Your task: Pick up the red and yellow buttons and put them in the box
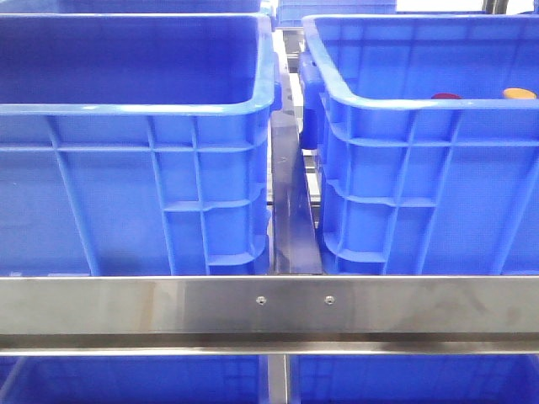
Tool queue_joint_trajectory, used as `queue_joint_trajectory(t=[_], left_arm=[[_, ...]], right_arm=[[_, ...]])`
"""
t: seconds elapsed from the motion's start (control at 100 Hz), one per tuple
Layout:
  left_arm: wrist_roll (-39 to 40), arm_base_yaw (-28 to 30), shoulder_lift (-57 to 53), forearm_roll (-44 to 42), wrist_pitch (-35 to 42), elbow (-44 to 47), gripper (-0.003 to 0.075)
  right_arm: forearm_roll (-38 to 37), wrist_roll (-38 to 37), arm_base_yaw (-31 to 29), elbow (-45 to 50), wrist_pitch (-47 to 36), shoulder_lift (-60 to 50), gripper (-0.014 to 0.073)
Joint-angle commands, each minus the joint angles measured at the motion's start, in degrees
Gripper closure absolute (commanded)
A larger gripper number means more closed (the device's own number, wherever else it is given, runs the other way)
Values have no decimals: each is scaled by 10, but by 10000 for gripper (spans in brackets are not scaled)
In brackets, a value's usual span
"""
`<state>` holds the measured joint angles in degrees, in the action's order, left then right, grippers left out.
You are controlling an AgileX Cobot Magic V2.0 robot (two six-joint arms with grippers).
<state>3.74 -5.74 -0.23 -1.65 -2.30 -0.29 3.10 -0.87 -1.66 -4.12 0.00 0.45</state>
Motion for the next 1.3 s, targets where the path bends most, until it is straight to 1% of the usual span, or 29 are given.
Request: queue_joint_trajectory(t=[0.0, 0.25, 0.37, 1.29], left_arm=[[0, 2, -20, -1, 47, 28, 739], [0, 2, -20, -1, 47, 28, 739], [0, 2, -20, -1, 47, 28, 739], [0, 2, -20, -1, 47, 28, 739]], right_arm=[[-7, -2, 1, 6, -46, -28, 662], [-7, -3, 1, 46, -81, -22, 662], [-7, -3, 1, 46, -88, -22, 662], [-7, -3, 1, 46, -88, -22, 662]])
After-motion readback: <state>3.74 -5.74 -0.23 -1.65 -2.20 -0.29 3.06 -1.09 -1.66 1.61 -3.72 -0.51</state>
